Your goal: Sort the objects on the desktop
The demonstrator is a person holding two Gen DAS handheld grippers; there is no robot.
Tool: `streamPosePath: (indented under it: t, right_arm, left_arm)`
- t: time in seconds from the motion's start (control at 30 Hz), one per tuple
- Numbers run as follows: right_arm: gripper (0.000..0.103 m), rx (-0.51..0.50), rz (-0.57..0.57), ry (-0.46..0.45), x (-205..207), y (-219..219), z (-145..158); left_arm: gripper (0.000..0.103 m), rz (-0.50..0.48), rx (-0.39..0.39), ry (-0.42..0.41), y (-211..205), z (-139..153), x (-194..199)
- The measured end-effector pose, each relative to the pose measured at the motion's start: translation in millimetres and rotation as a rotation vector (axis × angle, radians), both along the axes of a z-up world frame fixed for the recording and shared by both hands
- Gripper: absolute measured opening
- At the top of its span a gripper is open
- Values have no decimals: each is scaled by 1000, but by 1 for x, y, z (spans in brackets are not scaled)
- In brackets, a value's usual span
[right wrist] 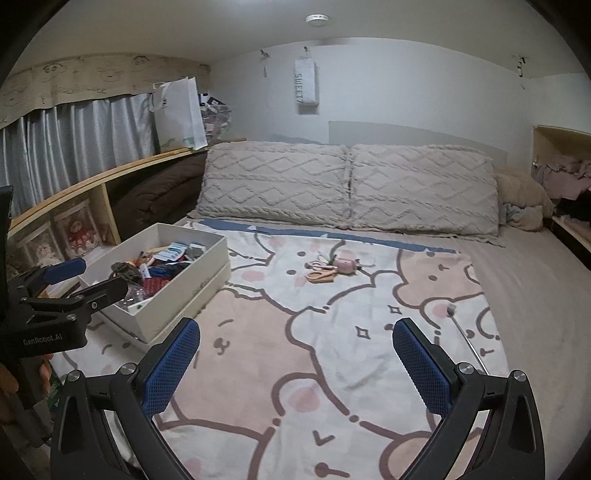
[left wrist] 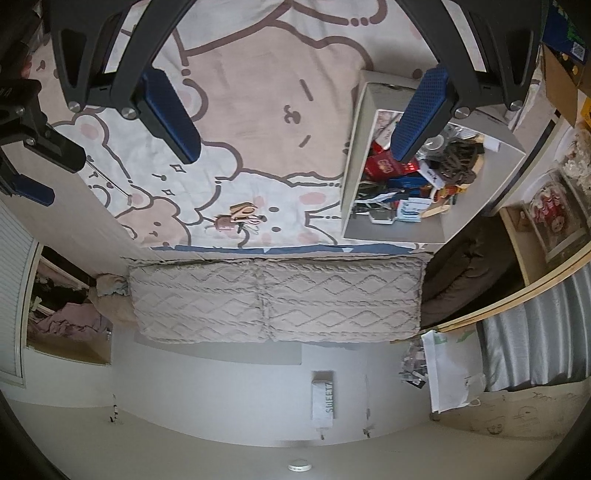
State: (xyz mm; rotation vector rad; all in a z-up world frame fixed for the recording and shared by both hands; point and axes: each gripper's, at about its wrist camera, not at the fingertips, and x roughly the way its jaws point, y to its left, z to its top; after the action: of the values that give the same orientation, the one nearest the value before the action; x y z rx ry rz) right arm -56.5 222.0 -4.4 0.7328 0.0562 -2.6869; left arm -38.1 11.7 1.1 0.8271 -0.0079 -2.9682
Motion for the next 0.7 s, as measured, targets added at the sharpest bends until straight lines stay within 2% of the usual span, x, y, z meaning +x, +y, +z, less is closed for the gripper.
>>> streamPosePath:
  t: [0.33,0.7]
  right_arm:
    - [103,-13,-39,-12,-7,30,-9]
    - [103,-29,-63,-66,-30,52,-34]
  left_arm:
    - [103,-38,5,-32,28,-10,-20]
    - [103,-69,15,-107,51,-37,-52]
